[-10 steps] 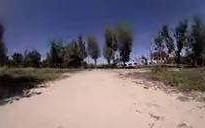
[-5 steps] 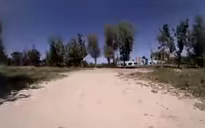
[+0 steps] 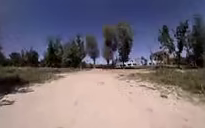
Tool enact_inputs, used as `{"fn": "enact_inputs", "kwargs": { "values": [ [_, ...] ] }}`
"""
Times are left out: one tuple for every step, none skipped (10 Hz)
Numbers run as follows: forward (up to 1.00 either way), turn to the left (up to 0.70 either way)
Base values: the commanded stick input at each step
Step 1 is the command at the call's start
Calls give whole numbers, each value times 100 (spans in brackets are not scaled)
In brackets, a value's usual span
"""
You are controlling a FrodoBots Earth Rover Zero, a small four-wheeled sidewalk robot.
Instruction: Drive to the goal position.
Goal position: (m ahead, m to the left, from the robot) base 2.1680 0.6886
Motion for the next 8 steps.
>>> {"fn": "enact_inputs", "kwargs": {
  "values": [
    [85, 0],
    [85, 0],
    [85, 0],
    [85, 0],
    [85, 0],
    [85, 0],
    [85, 0],
    [85, 0]
  ]
}}
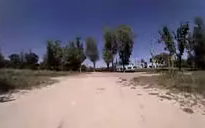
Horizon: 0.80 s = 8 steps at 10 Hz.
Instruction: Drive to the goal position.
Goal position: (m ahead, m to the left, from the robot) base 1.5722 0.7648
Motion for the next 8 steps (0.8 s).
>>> {"fn": "enact_inputs", "kwargs": {
  "values": [
    [85, 0],
    [85, 0],
    [85, 0],
    [85, 0],
    [85, 0],
    [85, 0],
    [85, 0],
    [85, 0]
  ]
}}
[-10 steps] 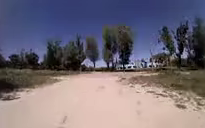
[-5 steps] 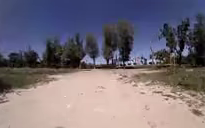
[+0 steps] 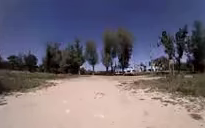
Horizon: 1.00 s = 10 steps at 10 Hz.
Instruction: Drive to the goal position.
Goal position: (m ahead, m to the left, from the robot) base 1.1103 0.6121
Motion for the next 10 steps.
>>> {"fn": "enact_inputs", "kwargs": {
  "values": [
    [85, 0],
    [85, 0],
    [85, 0],
    [85, 0],
    [85, 0],
    [85, 0],
    [85, 0],
    [85, 0],
    [85, 0],
    [85, 0]
  ]
}}
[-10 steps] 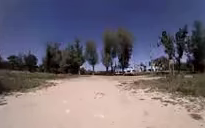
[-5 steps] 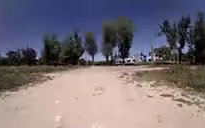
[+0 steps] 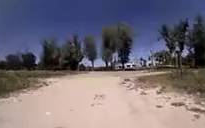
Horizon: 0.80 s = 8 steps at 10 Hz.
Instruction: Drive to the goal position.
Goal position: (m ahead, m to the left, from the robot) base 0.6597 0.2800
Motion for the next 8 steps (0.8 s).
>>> {"fn": "enact_inputs", "kwargs": {
  "values": [
    [85, 0],
    [85, 0],
    [85, 0],
    [85, 0],
    [85, 0],
    [85, 0],
    [85, 0],
    [85, 0]
  ]
}}
